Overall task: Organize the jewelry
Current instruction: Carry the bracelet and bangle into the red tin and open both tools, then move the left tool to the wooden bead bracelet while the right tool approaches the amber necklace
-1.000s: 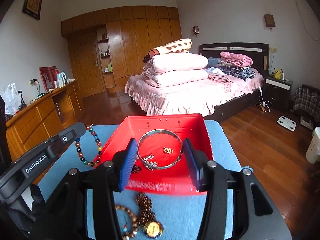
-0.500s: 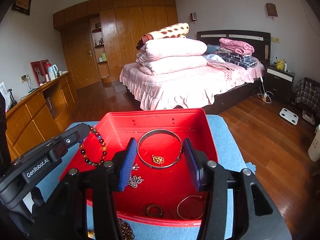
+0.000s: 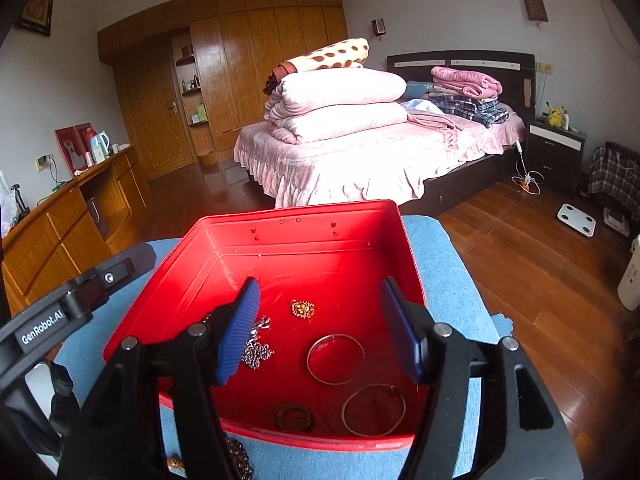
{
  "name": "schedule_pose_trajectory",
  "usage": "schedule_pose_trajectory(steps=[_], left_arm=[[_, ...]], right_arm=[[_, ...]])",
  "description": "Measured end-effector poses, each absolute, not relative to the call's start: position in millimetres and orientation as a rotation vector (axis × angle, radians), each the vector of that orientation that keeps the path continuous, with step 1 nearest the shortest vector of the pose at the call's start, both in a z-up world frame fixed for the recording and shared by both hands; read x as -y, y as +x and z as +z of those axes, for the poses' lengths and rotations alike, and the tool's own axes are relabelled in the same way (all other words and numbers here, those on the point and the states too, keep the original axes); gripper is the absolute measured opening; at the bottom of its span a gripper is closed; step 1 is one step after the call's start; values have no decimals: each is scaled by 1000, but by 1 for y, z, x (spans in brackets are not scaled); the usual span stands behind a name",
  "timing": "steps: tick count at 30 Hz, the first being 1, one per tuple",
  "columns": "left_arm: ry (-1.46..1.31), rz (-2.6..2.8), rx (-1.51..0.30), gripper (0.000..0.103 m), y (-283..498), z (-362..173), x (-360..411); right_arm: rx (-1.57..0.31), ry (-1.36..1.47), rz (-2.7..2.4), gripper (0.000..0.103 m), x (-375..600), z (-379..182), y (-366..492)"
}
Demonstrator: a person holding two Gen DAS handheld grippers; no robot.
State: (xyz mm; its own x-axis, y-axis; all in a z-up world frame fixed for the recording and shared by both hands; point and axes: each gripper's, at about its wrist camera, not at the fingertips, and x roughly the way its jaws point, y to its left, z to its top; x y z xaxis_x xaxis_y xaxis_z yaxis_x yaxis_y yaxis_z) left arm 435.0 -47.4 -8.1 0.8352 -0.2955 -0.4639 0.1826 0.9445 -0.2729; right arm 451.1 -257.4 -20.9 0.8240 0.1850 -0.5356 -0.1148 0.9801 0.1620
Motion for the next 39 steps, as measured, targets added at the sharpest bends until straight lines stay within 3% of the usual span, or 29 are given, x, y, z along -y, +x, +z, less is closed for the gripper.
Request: schedule_pose_trajectory(steps=[7,12,23,39], left_arm=[[-165,-205,-463,70,389,2,35],[-140,-189,-444,75,351,6,30],[-119,-176,-429,87,283,18,28],[-113,-92,-501,89,250,-29,-1]], right_arm=[[-544,131,167,71,267,-13,406],[-526,138,191,75,265,-7,369],[-518,112,186,97,250,-3,299],[-642,118,161,98,238,-54,279]])
